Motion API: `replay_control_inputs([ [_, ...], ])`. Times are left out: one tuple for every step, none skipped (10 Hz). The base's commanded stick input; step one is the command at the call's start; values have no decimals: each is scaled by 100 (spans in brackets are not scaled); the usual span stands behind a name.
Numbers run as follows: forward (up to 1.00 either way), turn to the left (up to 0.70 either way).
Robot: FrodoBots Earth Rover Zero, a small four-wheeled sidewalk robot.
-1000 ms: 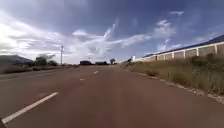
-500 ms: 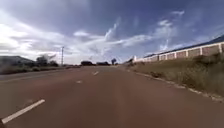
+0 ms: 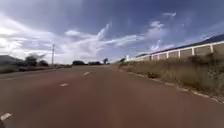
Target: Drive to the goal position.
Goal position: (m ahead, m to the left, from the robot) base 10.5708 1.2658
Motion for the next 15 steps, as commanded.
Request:
replay_control_inputs([
  [100,0],
  [100,0],
  [100,0],
  [100,0],
  [100,0],
  [100,0],
  [100,0],
  [100,0],
  [100,0],
  [100,0],
  [100,0],
  [100,0],
  [100,0],
  [100,0],
  [100,0],
])
